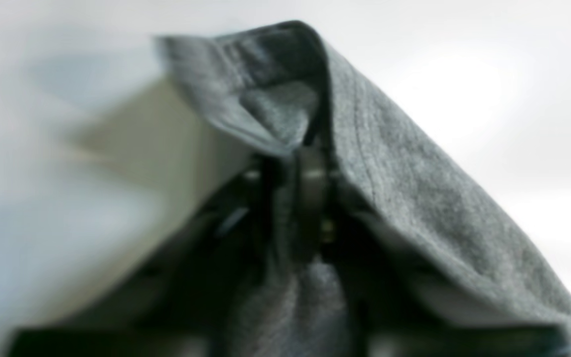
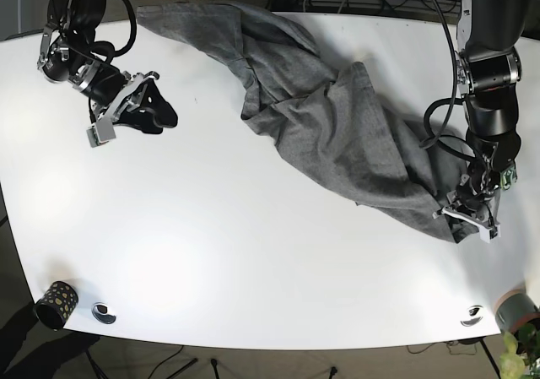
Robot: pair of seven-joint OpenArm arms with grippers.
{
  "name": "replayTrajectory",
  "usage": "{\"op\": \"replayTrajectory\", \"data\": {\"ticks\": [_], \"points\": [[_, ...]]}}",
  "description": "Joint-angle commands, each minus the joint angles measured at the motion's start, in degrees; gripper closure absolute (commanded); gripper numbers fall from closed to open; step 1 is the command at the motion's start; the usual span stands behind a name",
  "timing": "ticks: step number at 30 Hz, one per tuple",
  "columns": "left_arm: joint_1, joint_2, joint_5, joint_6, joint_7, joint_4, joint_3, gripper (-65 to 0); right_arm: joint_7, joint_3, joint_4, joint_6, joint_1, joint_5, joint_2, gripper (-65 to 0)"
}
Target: Fold the T-shirt properly
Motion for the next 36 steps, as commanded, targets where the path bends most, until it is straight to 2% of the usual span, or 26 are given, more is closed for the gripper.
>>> {"op": "replayTrajectory", "data": {"ticks": [1, 5, 7, 14, 20, 24, 29, 36], "points": [[-1.17, -0.85, -0.01, -0.5, 0.56, 0.97, -0.01, -2.1, -0.76, -0.08, 1.51, 0.56, 0.03, 1.32, 0.6, -28.5], [1.03, -2.25, -0.27, -0.5, 0.74, 6.77, -0.1, -1.7, -2.07, -0.96, 0.99, 0.56, -1.11, 1.14, 0.51, -40.1], [2.87, -2.43, -0.27, -0.5, 0.83, 10.55, -0.19, -1.7, -2.07, -2.72, 0.46, 0.56, -1.29, 0.26, 0.51, -42.8], [7.53, -5.42, -0.36, -0.5, 7.51, 23.91, -0.8, -1.7, -2.25, -7.56, 0.37, 0.56, -5.42, -1.41, 1.57, -43.0], [12.37, -6.03, -0.01, -0.5, 7.95, 30.15, -7.92, -1.7, -2.25, -12.83, 5.03, 0.56, -8.5, -1.06, 4.29, -43.0], [13.86, -6.39, -0.01, -0.5, 10.85, 32.88, -10.03, -1.7, -2.25, -13.18, 9.51, 0.56, -11.05, -1.06, 5.35, -43.0], [15.62, -7.09, -0.01, -0.5, 11.11, 34.02, -10.56, -1.7, -2.25, -13.27, 9.51, 0.56, -11.75, -1.76, 5.52, -43.0], [15.88, -7.18, -0.1, -0.59, 11.11, 34.2, -10.56, -1.7, -3.74, -13.27, 9.78, 0.56, -13.69, -6.24, 6.58, -43.0]]}}
